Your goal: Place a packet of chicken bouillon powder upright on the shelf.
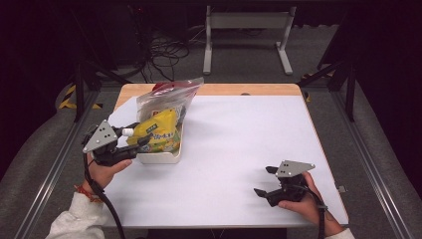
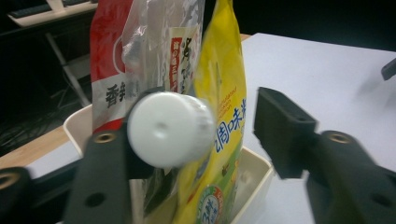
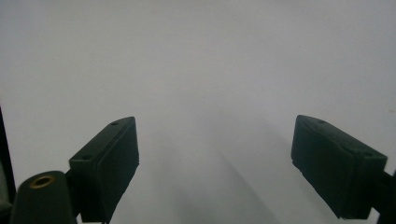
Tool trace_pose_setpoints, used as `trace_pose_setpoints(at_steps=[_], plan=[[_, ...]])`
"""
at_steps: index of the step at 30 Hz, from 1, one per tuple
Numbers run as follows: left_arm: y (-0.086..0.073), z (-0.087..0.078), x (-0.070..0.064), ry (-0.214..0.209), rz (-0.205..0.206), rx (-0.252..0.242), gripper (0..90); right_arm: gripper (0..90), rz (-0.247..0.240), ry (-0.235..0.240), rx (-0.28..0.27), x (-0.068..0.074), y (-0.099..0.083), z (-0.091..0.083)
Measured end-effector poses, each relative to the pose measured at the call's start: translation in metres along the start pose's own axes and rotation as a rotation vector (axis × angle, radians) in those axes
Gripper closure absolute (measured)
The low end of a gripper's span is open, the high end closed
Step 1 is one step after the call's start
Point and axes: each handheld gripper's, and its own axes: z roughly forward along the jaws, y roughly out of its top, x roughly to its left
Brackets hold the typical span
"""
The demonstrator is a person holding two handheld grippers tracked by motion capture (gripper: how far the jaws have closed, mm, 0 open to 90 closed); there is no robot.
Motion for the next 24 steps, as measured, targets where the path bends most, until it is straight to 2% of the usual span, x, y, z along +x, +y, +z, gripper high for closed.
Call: trace_pose_setpoints(at_steps=[1, 4, 8, 14, 19, 21, 24], plan=[[0.0, 0.0, 0.0, 0.0, 0.0, 0.0, 42.2, 14.7, 0.0, 0.0, 0.0, 0.0, 0.0, 0.0], [-0.002, -0.004, -0.002, 0.043, -0.002, 0.009, 34.2, 14.5, -0.011, -0.014, 0.006, 0.001, -0.001, -0.001], [-0.008, -0.011, 0.0, 0.058, -0.039, -0.008, 25.4, 14.4, -0.009, -0.027, -0.006, 0.001, -0.001, -0.004], [-0.014, -0.015, -0.003, 0.084, -0.034, 0.006, 22.0, 14.3, -0.007, -0.034, -0.013, 0.001, -0.001, -0.007], [-0.018, -0.017, -0.009, 0.089, -0.045, -0.003, 17.3, 14.1, -0.012, -0.036, -0.019, 0.002, 0.001, -0.008], [-0.023, -0.016, -0.014, 0.074, -0.037, -0.007, 15.8, 14.1, -0.013, -0.038, -0.019, 0.003, 0.001, -0.008], [-0.028, -0.015, -0.02, 0.079, -0.042, 0.011, 13.4, 13.9, -0.014, -0.047, -0.02, 0.002, 0.001, -0.008]])
